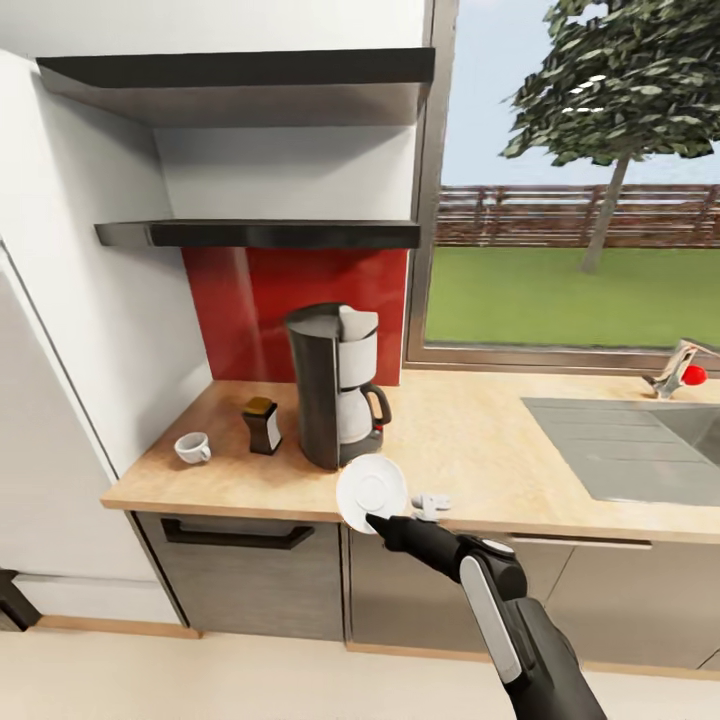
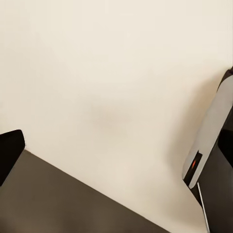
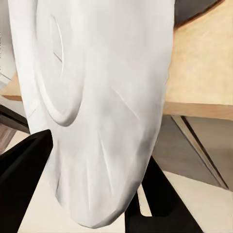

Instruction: Set up a coffee station on the kitchen countertop: keep the coffee maker on the countertop, move the bottle of coffee from the kitchen shelf to the counter next to the coffee maker, place a paper coffee filter on top of the coffee maker, put the saucer next to the coffee maker with the coffee cup on the saucer, and place the electric kettle next to the coffee maker.

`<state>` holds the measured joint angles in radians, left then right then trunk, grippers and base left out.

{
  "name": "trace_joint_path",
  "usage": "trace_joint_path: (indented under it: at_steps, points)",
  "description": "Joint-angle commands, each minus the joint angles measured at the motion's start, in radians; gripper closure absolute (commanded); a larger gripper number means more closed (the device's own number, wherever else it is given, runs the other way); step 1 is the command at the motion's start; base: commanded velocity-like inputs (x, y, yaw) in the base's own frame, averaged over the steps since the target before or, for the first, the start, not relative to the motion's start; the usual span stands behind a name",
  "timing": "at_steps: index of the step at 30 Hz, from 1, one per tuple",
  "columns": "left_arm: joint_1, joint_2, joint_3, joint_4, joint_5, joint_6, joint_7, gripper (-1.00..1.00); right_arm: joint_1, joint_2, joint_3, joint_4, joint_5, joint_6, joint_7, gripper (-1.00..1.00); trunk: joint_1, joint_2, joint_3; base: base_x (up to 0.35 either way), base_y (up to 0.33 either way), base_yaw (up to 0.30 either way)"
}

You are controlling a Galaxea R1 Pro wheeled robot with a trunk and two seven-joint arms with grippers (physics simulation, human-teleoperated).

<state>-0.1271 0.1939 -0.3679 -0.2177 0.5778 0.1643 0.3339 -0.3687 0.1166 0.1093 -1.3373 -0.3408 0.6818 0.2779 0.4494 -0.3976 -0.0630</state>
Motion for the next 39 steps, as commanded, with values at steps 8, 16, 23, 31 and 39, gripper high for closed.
trace_joint_path:
  at_steps: [8, 16, 23, 31, 39]
  points:
    - [0.000, 0.001, -0.008, -0.003, 0.005, 0.009, 0.008, -1.00, -0.001, -0.003, -0.001, 0.006, -0.003, 0.007, 0.006, 1.00, 0.001, -0.002, -0.002, -0.007, 0.334, 0.000]
    - [0.000, 0.001, -0.008, -0.003, 0.005, 0.007, 0.008, -1.00, -0.001, -0.003, -0.001, 0.007, -0.004, 0.007, 0.007, 1.00, 0.001, -0.002, -0.002, 0.013, 0.335, 0.000]
    - [0.000, 0.001, -0.008, -0.003, 0.005, 0.006, 0.008, -1.00, -0.001, -0.003, -0.003, 0.042, -0.086, 0.008, 0.005, 1.00, 0.001, -0.002, -0.002, 0.168, 0.303, 0.000]
    - [0.000, 0.000, -0.008, -0.003, 0.005, 0.006, 0.009, -1.00, -0.001, 0.000, -0.125, 0.089, -0.220, 0.108, 0.003, 1.00, 0.001, -0.002, -0.002, 0.111, 0.124, 0.000]
    - [0.000, -0.002, -0.008, -0.003, 0.005, 0.007, 0.010, -1.00, -0.001, 0.007, -0.164, 0.094, -0.327, 0.227, 0.003, 1.00, 0.001, -0.002, -0.002, 0.002, 0.002, 0.000]
